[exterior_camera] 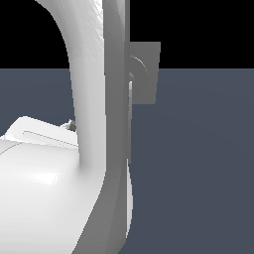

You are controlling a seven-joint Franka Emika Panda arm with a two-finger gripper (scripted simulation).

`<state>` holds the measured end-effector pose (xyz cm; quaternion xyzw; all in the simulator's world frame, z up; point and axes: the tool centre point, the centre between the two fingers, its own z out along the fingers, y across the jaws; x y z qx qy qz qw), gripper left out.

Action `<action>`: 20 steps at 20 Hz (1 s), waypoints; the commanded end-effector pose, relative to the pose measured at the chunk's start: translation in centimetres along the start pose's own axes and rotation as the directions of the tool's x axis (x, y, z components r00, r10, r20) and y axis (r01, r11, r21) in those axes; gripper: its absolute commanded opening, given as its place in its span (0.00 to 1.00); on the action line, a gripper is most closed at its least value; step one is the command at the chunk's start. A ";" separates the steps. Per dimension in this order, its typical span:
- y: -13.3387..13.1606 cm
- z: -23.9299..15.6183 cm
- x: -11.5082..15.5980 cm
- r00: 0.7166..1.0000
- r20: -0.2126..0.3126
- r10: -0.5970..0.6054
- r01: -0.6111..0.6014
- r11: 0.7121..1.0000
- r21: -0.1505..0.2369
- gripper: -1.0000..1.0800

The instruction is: Turn on the faucet by rotating a designated handle.

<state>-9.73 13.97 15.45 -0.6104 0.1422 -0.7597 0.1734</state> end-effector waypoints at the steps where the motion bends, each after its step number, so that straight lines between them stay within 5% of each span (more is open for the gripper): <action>1: 2.9 -1.0 -1.2 0.990 0.060 -0.129 0.131 0.991 -0.030 0.00; 11: 9.3 -3.6 -2.8 0.904 0.203 -0.377 0.397 0.915 -0.070 0.00; 20: 10.3 -3.8 -2.5 0.897 0.210 -0.388 0.410 0.909 -0.071 0.00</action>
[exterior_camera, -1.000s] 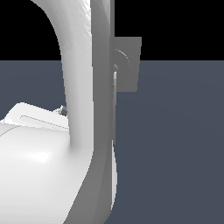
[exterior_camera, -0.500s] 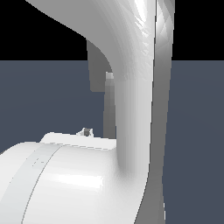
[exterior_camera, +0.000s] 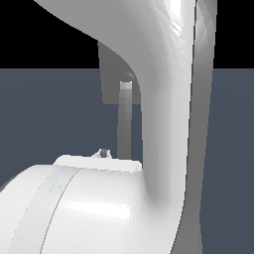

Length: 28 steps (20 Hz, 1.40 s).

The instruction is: Turn on the faucet by rotating a designated handle.

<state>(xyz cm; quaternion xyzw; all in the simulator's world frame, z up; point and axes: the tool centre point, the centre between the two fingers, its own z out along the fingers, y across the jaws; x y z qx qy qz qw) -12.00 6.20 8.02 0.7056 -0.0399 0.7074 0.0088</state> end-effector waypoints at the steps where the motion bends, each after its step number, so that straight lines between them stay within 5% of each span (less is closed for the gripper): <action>1: 0.7 0.0 0.1 1.000 0.000 0.000 0.000 1.000 0.002 0.00; 28: 10.7 0.0 0.8 1.000 0.002 -0.001 0.001 1.000 0.001 0.00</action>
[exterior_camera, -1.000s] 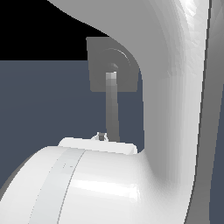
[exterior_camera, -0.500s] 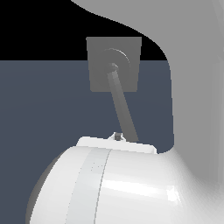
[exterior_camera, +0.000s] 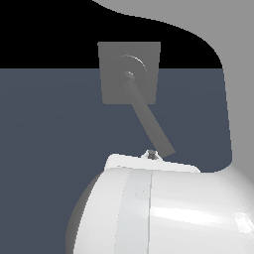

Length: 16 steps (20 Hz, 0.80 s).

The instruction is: Turn on the faucet by rotating a designated handle.

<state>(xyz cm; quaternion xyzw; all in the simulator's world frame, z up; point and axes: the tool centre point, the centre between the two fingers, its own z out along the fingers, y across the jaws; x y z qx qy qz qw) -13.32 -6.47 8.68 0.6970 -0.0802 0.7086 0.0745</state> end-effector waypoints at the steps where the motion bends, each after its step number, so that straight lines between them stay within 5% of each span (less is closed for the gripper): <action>1: -1.7 0.2 -0.3 0.999 0.022 0.033 -0.036 0.988 0.150 0.00; 16: 1.7 0.3 1.5 0.999 0.035 0.033 -0.038 0.988 0.151 0.00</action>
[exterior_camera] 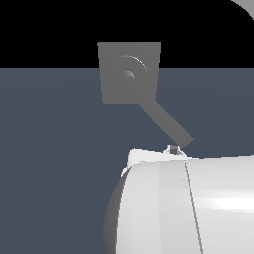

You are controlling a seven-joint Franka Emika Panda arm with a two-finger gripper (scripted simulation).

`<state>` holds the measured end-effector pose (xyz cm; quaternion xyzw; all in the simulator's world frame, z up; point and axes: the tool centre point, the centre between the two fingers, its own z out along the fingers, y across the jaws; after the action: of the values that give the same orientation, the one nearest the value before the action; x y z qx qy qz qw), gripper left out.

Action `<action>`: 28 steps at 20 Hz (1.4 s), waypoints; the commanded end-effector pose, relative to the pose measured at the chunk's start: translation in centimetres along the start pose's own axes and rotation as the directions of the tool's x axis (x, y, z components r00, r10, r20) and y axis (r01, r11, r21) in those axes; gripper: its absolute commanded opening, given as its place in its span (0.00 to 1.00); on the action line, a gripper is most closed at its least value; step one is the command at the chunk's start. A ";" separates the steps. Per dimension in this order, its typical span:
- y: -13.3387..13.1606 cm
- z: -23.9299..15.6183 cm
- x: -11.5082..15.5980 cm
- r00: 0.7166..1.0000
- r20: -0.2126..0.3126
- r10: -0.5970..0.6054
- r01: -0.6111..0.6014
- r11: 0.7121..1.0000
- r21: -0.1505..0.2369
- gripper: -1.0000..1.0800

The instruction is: Turn on the faucet by rotating a designated handle.

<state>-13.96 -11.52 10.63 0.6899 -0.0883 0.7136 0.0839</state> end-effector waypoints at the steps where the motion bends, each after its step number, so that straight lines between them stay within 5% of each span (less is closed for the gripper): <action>1: -3.0 -0.2 -0.2 0.998 0.053 0.032 -0.041 0.984 0.175 0.00; 28: 4.0 1.7 6.2 0.999 0.041 0.031 -0.038 0.984 0.174 0.00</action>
<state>-14.48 -17.48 17.95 0.6761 -0.0699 0.7317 0.0521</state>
